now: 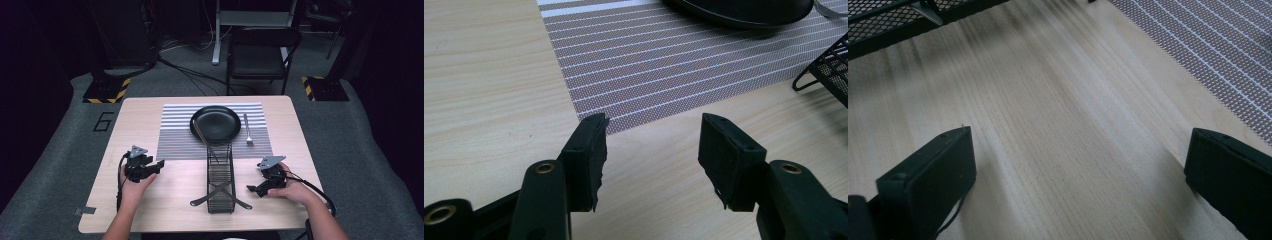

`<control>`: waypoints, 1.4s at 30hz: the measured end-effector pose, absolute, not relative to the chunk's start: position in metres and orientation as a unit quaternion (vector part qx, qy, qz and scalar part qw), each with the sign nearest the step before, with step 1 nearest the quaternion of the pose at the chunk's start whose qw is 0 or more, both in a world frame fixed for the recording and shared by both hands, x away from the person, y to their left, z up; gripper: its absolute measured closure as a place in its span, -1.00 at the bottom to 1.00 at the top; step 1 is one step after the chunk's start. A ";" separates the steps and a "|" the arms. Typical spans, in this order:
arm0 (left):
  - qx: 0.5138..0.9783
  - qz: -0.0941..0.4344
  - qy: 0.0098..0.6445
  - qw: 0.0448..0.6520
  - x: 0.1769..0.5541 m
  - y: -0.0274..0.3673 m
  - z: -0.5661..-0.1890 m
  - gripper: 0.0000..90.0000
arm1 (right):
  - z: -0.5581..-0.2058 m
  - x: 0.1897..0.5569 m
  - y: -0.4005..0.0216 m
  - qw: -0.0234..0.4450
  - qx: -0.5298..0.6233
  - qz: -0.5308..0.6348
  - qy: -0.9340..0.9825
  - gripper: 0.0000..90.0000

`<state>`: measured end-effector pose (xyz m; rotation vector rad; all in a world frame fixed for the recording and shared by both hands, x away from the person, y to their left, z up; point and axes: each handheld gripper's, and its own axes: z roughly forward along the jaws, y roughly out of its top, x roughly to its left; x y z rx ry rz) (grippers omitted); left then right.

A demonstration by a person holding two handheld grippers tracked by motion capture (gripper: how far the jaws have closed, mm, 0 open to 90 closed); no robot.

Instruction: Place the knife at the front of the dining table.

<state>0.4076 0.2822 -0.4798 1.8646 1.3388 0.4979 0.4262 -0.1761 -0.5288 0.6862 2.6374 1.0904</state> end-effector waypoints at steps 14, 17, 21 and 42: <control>0.755 0.192 0.479 0.404 0.413 0.250 -0.451 0.09 | -0.529 0.426 -0.176 0.103 0.233 0.370 0.894 -1.00; 0.757 0.192 0.469 0.411 0.414 0.241 -0.445 0.09 | -0.529 0.426 -0.176 0.103 0.233 0.369 0.894 -1.00; 0.761 0.188 0.459 0.417 0.416 0.235 -0.438 0.10 | -0.529 0.426 -0.176 0.103 0.233 0.369 0.894 -1.00; 0.772 0.168 0.418 0.448 0.423 0.197 -0.403 0.16 | -0.529 0.426 -0.176 0.103 0.233 0.369 0.894 -1.00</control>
